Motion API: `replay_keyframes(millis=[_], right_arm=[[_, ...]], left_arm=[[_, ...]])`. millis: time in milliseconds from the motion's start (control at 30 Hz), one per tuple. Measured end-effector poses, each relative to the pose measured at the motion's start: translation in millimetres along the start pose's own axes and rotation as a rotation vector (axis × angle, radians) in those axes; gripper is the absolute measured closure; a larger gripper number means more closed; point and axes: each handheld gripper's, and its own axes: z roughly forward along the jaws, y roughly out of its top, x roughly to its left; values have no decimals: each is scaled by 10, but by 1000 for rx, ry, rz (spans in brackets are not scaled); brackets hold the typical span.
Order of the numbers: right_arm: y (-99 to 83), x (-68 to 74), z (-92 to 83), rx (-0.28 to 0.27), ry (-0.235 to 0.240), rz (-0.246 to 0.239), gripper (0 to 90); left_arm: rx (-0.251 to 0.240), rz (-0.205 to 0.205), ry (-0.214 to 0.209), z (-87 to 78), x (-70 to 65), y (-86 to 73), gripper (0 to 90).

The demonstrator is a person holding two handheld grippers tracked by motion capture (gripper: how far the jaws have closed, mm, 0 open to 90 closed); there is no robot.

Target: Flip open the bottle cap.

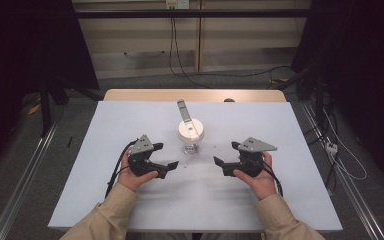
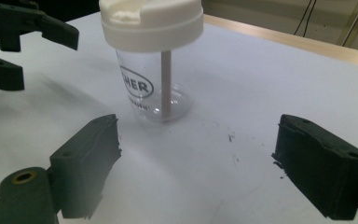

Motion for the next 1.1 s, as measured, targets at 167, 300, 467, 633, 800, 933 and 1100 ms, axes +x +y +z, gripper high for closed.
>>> replay_keyframes(millis=[167,300,467,633,800,933,1100], right_arm=[[-101,-28,-92,4,-8,7,133],[-158,-50,-180,3,-15,3,132],[-219,-66,-247,-2,-24,12,130],[-265,-86,-297,1,-32,14,129],[-310,-107,-372,2,-32,17,129],[-369,-139,-438,11,-48,22,126],[-418,-181,-518,10,-56,24,112]], left_arm=[[9,-13,8,-102,33,-73,81],[17,-19,19,-212,56,-126,81],[5,-25,39,-351,81,-174,80],[4,-35,46,-441,112,-218,80],[11,-24,52,-485,112,-236,80],[15,-25,52,-511,122,-264,80],[18,-29,64,-569,142,-305,80]])
